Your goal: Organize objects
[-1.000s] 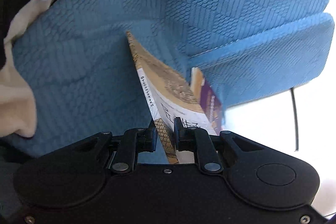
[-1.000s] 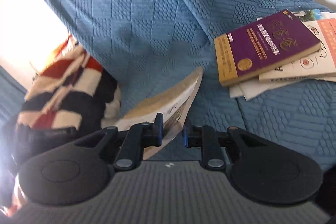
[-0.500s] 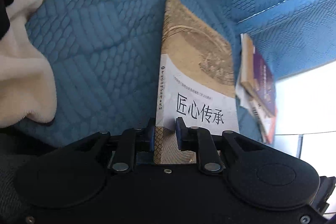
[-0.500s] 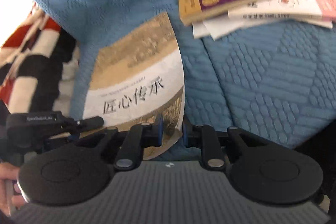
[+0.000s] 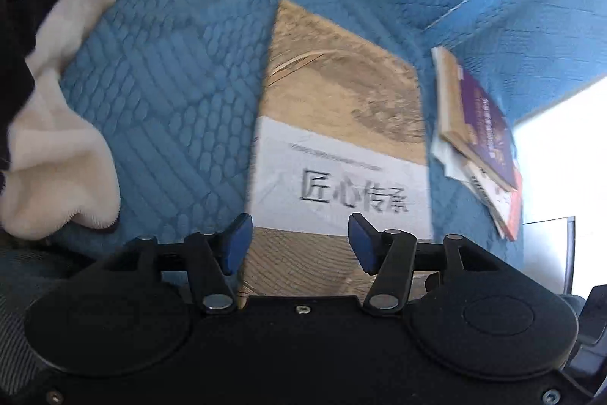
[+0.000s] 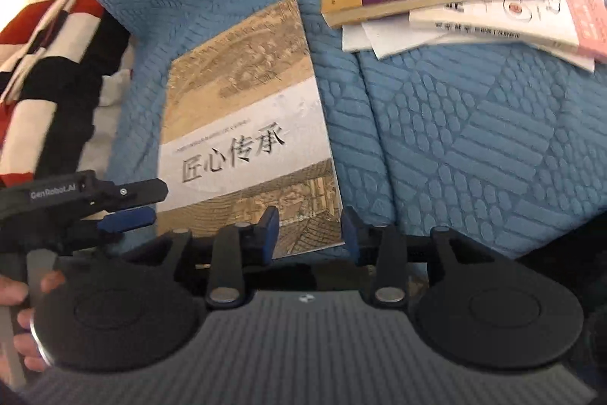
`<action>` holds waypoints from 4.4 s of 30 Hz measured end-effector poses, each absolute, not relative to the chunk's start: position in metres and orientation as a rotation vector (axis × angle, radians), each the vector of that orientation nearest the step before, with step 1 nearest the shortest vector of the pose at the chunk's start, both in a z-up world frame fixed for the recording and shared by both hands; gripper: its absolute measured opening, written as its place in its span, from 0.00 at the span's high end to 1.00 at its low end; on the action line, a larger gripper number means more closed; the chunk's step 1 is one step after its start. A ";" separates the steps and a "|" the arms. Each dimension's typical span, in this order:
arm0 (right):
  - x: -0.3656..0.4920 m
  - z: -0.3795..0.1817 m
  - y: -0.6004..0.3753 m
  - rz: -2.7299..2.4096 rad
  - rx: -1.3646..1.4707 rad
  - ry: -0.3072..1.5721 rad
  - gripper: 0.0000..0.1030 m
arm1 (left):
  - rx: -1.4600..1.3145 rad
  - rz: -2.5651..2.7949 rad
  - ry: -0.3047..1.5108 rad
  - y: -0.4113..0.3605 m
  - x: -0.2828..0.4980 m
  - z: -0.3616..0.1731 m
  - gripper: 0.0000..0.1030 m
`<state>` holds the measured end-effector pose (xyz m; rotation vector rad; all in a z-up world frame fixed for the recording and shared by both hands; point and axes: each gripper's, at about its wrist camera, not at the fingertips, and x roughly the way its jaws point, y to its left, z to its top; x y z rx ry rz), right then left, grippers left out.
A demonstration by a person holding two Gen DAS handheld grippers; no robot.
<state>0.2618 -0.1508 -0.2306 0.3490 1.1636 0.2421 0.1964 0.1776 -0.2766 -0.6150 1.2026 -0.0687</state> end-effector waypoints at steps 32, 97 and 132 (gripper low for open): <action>0.160 -0.050 -0.226 0.253 0.218 0.689 0.61 | -0.304 -0.249 0.712 0.045 0.102 -0.055 0.44; 0.196 -0.135 -0.273 0.091 0.208 0.753 0.13 | -0.303 -0.228 0.760 -0.004 0.155 -0.141 0.01; 0.364 -0.199 -0.318 -0.027 0.385 0.879 0.13 | -0.443 -0.213 0.973 0.020 0.335 -0.256 0.02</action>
